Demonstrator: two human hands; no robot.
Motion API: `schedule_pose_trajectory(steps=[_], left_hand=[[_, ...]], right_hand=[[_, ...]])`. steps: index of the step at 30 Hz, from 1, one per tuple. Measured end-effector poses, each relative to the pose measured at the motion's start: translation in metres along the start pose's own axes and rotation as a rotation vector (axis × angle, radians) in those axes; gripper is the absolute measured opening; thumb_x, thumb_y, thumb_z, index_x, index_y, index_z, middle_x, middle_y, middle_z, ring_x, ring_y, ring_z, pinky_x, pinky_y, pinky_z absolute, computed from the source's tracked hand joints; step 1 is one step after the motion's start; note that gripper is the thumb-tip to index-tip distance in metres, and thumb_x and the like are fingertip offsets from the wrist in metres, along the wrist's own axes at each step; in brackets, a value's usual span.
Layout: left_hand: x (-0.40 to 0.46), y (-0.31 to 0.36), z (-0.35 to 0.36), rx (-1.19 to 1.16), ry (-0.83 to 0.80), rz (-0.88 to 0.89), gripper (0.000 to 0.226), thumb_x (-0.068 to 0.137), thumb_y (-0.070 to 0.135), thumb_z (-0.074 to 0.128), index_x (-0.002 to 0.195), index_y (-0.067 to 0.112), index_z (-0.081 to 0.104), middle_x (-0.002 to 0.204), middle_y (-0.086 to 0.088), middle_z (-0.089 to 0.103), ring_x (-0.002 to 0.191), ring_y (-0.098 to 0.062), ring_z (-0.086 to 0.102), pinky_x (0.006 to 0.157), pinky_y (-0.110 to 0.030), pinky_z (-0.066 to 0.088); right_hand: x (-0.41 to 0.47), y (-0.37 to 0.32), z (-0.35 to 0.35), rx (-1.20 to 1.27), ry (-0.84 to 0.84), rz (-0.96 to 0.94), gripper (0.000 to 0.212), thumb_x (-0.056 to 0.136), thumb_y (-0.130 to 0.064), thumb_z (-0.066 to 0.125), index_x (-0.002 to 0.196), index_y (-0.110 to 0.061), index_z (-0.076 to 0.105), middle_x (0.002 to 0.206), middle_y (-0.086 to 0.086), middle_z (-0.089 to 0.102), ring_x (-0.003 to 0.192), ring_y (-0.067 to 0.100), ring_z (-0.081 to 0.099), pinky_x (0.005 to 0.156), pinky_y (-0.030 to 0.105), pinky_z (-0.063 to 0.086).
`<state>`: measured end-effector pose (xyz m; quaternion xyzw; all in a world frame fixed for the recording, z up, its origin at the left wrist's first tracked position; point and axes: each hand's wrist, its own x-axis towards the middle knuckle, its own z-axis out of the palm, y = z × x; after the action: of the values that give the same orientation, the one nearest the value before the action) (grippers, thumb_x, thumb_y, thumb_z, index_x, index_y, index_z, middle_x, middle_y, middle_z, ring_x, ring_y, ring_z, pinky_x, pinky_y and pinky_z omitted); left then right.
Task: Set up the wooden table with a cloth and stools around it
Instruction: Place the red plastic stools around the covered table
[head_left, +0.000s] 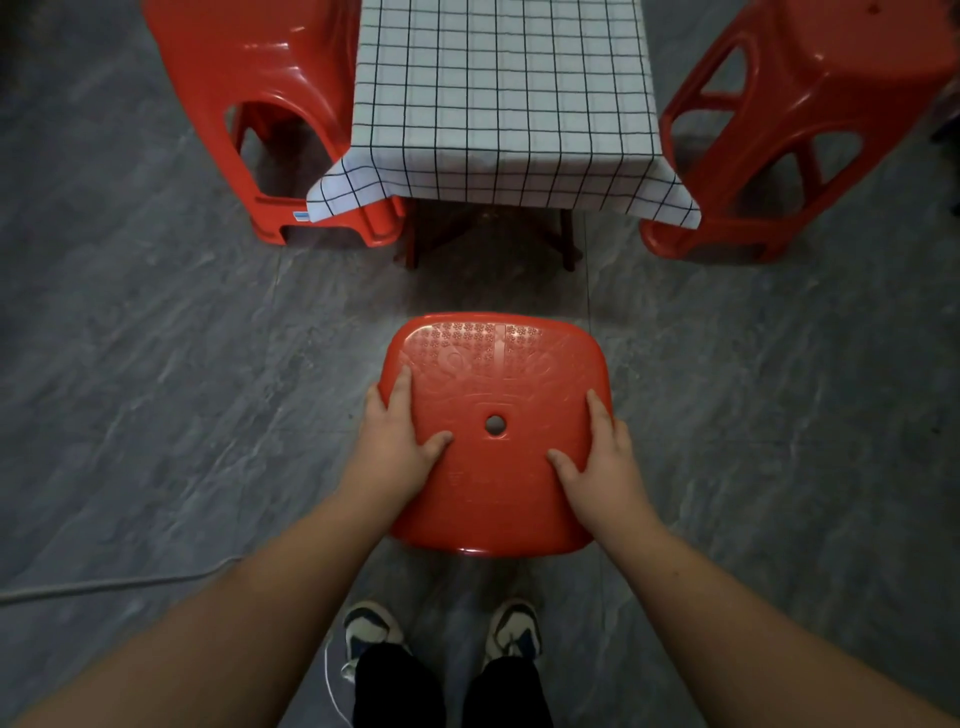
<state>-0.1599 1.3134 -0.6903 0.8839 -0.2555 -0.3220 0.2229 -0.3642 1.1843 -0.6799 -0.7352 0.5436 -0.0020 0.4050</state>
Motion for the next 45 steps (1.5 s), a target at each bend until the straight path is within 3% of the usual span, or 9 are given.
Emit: schedule_pose_trajectory(steps=[13, 23, 28, 35, 41, 45], left_hand=[[0.015, 0.003, -0.002, 0.077, -0.067, -0.014, 0.103, 0.084, 0.047, 0.07, 0.154, 0.04, -0.005, 0.164, -0.008, -0.003, 0.148, -0.035, 0.019, 0.117, -0.054, 0.029], [0.015, 0.002, -0.001, 0.056, -0.058, -0.02, 0.101, 0.084, 0.044, 0.073, 0.154, 0.04, 0.001, 0.164, -0.01, -0.006, 0.149, -0.036, 0.015, 0.118, -0.054, 0.026], [0.009, 0.007, -0.018, 0.132, -0.049, -0.004, 0.091, 0.088, 0.044, 0.066, 0.156, 0.034, 0.006, 0.164, -0.013, -0.005, 0.149, -0.037, 0.012, 0.118, -0.054, 0.025], [-0.064, 0.04, -0.111, 0.348, -0.006, 0.165, 0.075, 0.093, 0.039, 0.057, 0.155, 0.014, 0.022, 0.157, -0.024, 0.026, 0.141, -0.041, 0.031, 0.115, -0.052, 0.03], [-0.159, 0.108, -0.218, 0.394, 0.152, 0.313, 0.069, 0.09, 0.028, 0.064, 0.149, 0.005, 0.036, 0.148, -0.025, 0.042, 0.136, -0.043, 0.039, 0.116, -0.051, 0.03], [-0.224, 0.143, -0.258, 0.378, 0.193, 0.37, 0.071, 0.087, 0.046, 0.041, 0.148, 0.009, 0.039, 0.148, -0.021, 0.045, 0.137, -0.039, 0.041, 0.116, -0.05, 0.031]], right_hand=[[0.011, -0.002, 0.004, -0.038, -0.016, 0.041, 0.091, 0.091, -0.034, 0.067, 0.157, -0.037, 0.005, 0.158, 0.013, 0.018, 0.139, 0.033, 0.038, 0.114, 0.045, 0.035], [0.01, -0.002, 0.001, -0.062, -0.029, 0.045, 0.09, 0.091, -0.037, 0.066, 0.157, -0.037, 0.006, 0.16, 0.011, 0.014, 0.14, 0.032, 0.036, 0.114, 0.044, 0.033], [0.007, -0.012, -0.012, -0.219, -0.082, 0.049, 0.084, 0.095, -0.038, 0.059, 0.158, -0.033, 0.004, 0.165, 0.013, -0.001, 0.149, 0.037, 0.017, 0.12, 0.046, 0.021], [-0.052, -0.08, -0.085, -0.271, -0.058, -0.088, 0.072, 0.095, -0.031, 0.056, 0.157, -0.016, 0.022, 0.162, 0.019, 0.019, 0.147, 0.037, 0.019, 0.122, 0.046, 0.017], [-0.143, -0.158, -0.181, -0.338, -0.017, -0.266, 0.069, 0.094, -0.034, 0.052, 0.156, -0.017, 0.026, 0.161, 0.01, 0.028, 0.149, 0.03, 0.019, 0.122, 0.046, 0.018], [-0.21, -0.196, -0.222, -0.348, -0.013, -0.315, 0.067, 0.096, -0.033, 0.052, 0.156, -0.02, 0.025, 0.163, 0.007, 0.024, 0.15, 0.028, 0.015, 0.123, 0.042, 0.015]])
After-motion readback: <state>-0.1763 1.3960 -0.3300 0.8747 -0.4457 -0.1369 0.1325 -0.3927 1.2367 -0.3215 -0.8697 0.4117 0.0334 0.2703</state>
